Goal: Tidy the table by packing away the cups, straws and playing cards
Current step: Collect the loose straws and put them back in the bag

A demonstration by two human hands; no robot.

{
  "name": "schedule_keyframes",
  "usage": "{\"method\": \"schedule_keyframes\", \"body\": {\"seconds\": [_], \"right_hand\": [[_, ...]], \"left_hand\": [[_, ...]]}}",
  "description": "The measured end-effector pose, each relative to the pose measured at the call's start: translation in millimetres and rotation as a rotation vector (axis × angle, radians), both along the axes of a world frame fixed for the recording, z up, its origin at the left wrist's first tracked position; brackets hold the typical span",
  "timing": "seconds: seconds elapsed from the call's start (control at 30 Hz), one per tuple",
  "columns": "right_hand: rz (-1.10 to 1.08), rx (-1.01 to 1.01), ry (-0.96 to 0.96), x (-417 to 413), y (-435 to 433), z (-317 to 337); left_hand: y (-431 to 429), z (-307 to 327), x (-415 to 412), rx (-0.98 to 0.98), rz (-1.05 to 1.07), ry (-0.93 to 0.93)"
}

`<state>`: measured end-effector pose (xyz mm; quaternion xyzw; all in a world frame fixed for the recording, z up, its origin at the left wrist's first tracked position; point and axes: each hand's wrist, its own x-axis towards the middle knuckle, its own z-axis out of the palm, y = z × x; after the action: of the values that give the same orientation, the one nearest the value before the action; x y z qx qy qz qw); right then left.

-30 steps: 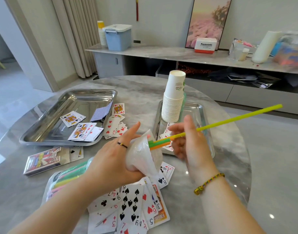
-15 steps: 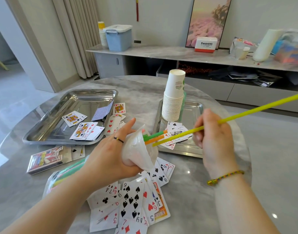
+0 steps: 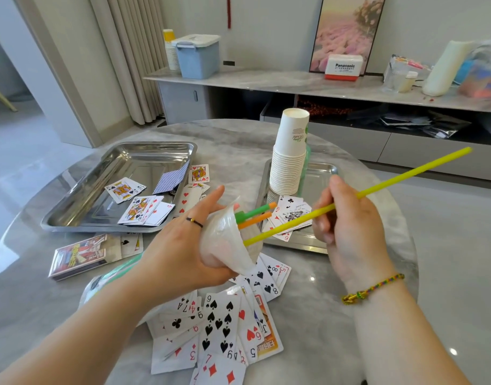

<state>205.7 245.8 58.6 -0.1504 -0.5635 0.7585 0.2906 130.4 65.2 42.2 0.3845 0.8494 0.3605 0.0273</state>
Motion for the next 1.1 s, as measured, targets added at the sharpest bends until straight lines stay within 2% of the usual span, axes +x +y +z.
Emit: {"method": "schedule_keyframes", "body": {"seconds": [0.13,0.33,0.53,0.77,0.9,1.03,1.1], "right_hand": [[0.099,0.024,-0.088,0,-4,-2],[-0.022,0.045,-0.024,7,7,8],[0.169,0.343,0.003,10,-15,10],[0.391,0.532,-0.065,4,-40,-2],[0.275,0.425,-0.081,4,-36,0],[0.096,0.214,0.044,6,-17,6],[0.13,0.194,0.059,6,-12,6]], "left_hand": [[-1,-1,0,-0.01,-0.021,-0.03],[-7,2,2,0.029,-0.039,-0.038],[-17,6,11,0.116,-0.065,0.021],[-19,10,12,0.149,-0.036,0.04],[-18,10,10,0.14,-0.006,0.039],[-18,10,8,0.125,-0.009,0.048],[-18,11,7,0.125,-0.005,0.028]]}}
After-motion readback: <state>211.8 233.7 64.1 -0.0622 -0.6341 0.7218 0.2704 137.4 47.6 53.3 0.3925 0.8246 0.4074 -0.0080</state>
